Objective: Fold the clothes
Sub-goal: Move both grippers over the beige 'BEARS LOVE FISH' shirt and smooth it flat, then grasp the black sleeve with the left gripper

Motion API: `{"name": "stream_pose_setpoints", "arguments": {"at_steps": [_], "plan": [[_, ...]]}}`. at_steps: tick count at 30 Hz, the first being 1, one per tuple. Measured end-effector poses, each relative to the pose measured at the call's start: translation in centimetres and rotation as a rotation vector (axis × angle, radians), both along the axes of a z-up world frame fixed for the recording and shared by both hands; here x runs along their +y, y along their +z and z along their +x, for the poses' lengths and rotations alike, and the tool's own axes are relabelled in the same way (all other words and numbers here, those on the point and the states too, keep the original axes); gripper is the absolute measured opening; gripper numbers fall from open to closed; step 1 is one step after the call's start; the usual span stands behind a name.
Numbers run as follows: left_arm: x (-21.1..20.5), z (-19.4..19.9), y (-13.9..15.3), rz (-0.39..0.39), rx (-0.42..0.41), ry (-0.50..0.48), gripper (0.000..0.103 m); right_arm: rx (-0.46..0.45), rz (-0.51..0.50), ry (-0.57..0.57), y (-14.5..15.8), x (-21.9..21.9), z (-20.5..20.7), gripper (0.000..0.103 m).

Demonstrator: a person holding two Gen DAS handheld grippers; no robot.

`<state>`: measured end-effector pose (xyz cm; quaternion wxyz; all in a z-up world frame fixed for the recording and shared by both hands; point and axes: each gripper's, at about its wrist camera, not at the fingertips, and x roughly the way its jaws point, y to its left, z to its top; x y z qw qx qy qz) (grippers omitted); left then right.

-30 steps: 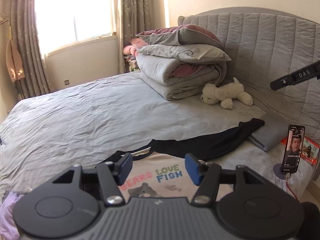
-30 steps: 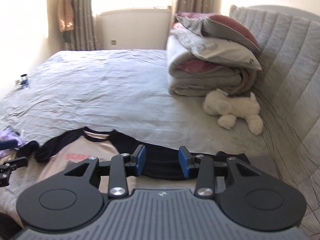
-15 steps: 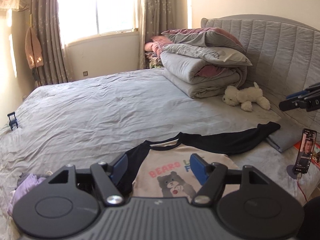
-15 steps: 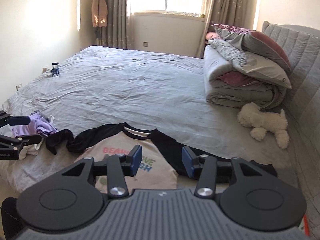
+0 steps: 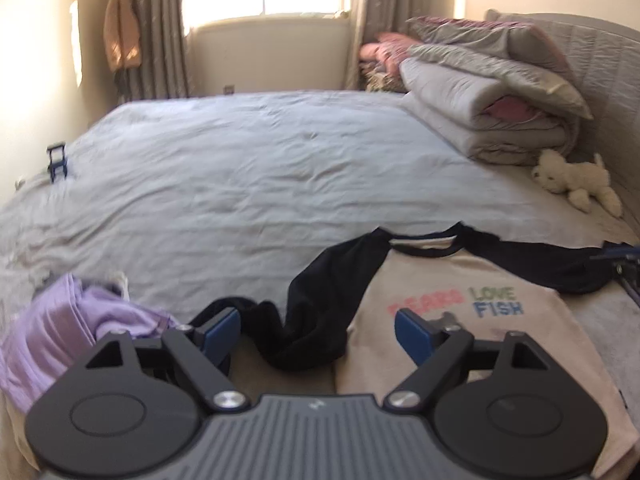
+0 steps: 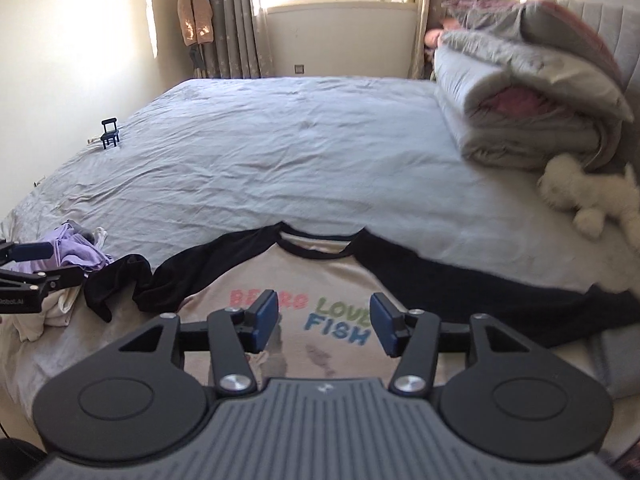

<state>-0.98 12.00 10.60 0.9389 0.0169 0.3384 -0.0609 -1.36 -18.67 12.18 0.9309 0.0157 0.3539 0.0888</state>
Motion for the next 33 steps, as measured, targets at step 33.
{"name": "stream_pose_setpoints", "arguments": {"at_steps": [33], "plan": [[6.1,5.2,-11.2,0.05,0.012,0.263,0.096,0.145,-0.004,0.027,-12.0,0.2,4.2,0.074]]}}
